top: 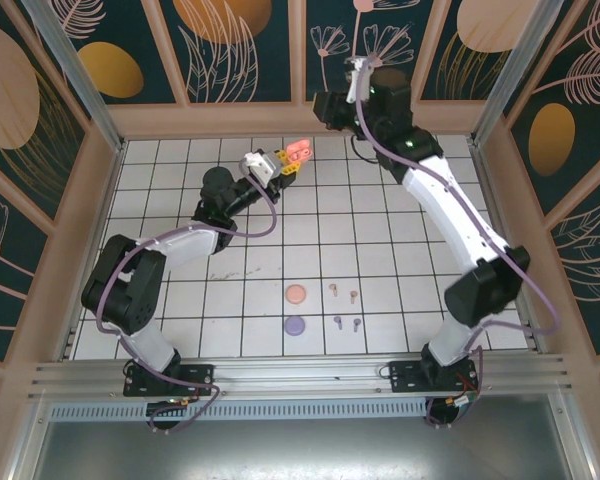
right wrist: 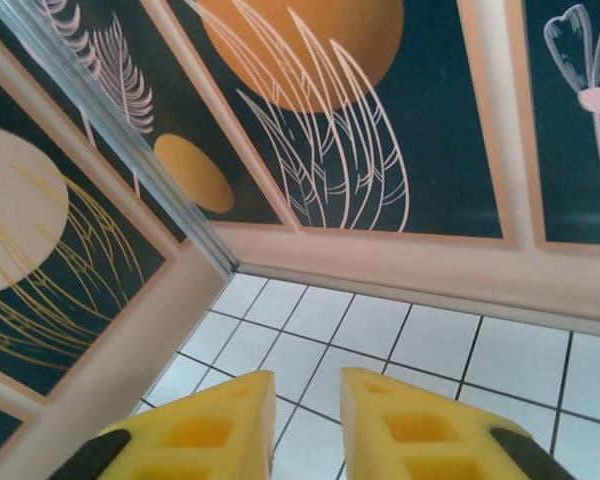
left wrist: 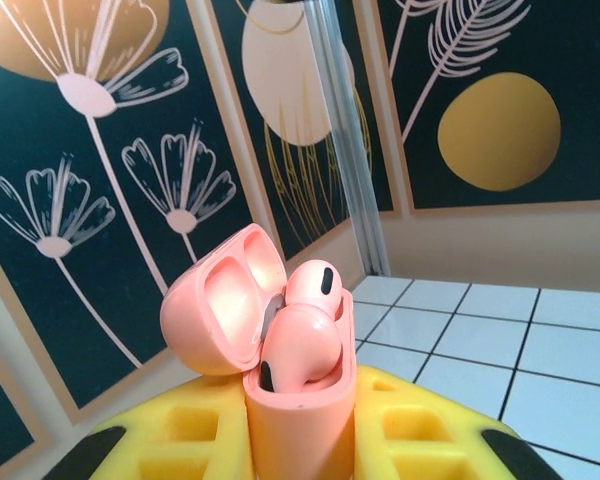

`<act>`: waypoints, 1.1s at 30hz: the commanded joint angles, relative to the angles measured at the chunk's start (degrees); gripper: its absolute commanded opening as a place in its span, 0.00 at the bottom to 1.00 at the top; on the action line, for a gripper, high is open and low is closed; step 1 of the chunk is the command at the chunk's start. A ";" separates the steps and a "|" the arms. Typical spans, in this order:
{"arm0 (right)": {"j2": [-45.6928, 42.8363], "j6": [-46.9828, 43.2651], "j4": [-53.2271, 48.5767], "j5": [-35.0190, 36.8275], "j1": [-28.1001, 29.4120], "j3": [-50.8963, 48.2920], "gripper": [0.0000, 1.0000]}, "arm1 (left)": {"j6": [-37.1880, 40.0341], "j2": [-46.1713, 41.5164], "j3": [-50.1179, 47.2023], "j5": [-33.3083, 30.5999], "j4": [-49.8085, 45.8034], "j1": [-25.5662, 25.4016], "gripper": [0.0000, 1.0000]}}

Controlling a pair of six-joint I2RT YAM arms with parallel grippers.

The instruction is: Insert wireless bluetooth earbuds into charging case

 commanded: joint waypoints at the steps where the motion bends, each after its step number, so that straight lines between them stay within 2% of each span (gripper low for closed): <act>1: 9.51 -0.10 -13.59 -2.87 -0.51 11.37 0.11 | 0.44 1.61 -0.78 2.62 2.51 -0.32 0.00; 3: 15.88 -0.62 -20.00 -3.71 -0.55 20.67 0.04 | 0.64 1.68 -0.84 2.87 2.36 -0.36 0.00; 6: 24.14 -1.15 -28.62 -5.12 -0.79 34.56 0.00 | 0.50 1.85 -0.88 3.33 2.56 -0.31 0.00; 9: 27.82 -0.99 -32.63 -7.55 -1.16 38.40 0.00 | 0.43 2.16 -0.63 3.49 2.62 -0.33 0.00; 13: 25.41 -2.15 -32.11 -9.16 -0.67 30.16 0.00 | 0.50 2.70 0.03 3.52 2.28 -0.31 0.00; 22: 13.63 -4.42 -28.07 -6.60 3.43 12.52 0.00 | -0.78 4.15 3.00 3.08 0.61 -0.31 0.00; 26: 7.56 -2.22 -23.07 -2.58 3.55 4.25 0.00 | -1.64 4.31 2.99 3.08 0.99 -0.31 0.00; 29: 3.08 1.90 -18.42 4.44 2.09 -0.90 0.00 | -2.75 4.59 2.83 2.96 1.12 -0.31 0.00; 33: -4.09 8.10 -11.28 9.03 -2.23 -10.09 0.13 | -7.58 5.93 3.59 2.59 -1.00 -0.31 0.00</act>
